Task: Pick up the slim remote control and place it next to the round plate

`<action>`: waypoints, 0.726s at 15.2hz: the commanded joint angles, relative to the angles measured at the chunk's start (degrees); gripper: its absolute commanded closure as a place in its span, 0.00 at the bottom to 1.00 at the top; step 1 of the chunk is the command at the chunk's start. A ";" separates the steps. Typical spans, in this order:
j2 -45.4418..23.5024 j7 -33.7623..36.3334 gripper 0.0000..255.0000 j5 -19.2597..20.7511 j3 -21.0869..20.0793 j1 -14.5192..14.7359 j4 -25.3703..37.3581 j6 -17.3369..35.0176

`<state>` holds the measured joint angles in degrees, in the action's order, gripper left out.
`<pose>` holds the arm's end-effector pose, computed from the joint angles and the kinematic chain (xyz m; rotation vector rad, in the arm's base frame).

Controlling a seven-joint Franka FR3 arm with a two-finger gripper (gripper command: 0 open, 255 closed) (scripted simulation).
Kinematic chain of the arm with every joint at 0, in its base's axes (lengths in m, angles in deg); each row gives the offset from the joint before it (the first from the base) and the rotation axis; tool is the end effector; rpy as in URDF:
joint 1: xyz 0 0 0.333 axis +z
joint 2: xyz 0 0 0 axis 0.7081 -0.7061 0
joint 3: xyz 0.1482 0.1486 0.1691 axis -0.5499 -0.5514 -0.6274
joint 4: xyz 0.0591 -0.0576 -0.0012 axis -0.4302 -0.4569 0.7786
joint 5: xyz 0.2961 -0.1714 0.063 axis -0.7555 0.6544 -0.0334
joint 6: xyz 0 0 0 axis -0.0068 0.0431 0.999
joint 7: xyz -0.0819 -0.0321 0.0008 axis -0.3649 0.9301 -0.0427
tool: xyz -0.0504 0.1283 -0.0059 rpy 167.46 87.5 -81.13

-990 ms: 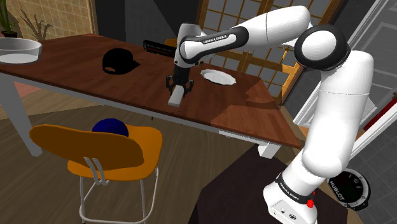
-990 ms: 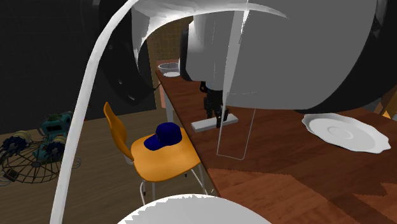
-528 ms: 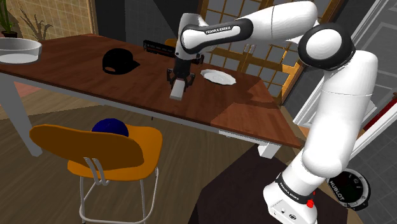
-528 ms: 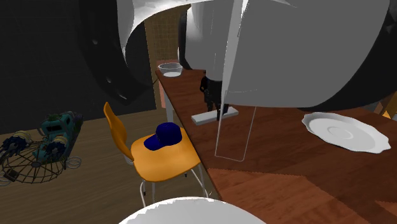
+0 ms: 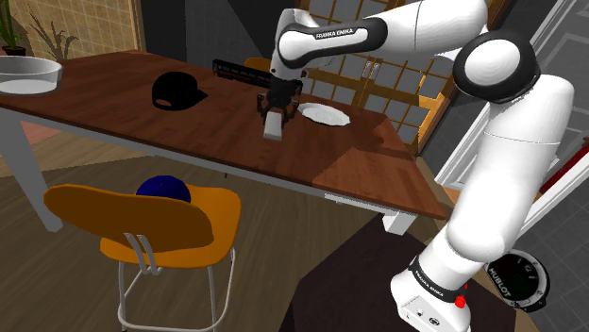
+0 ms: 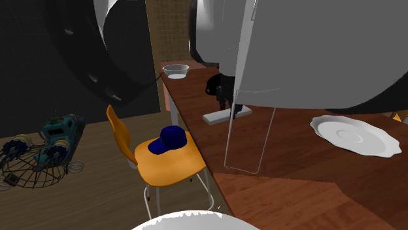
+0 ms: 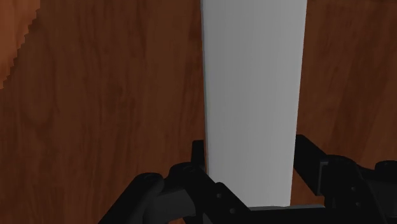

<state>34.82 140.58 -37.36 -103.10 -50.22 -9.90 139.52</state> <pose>0.5817 0.0776 0.3855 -2.9233 1.0935 0.0034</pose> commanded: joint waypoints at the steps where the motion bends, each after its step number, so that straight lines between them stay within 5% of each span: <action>1: 1.39 -2.33 1.00 -0.54 0.65 -1.56 -1.48 0.14; 11: 6.52 -15.60 1.00 -2.70 5.26 -9.74 -8.11 1.70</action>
<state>41.20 126.31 -39.94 -98.31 -59.22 -17.74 141.05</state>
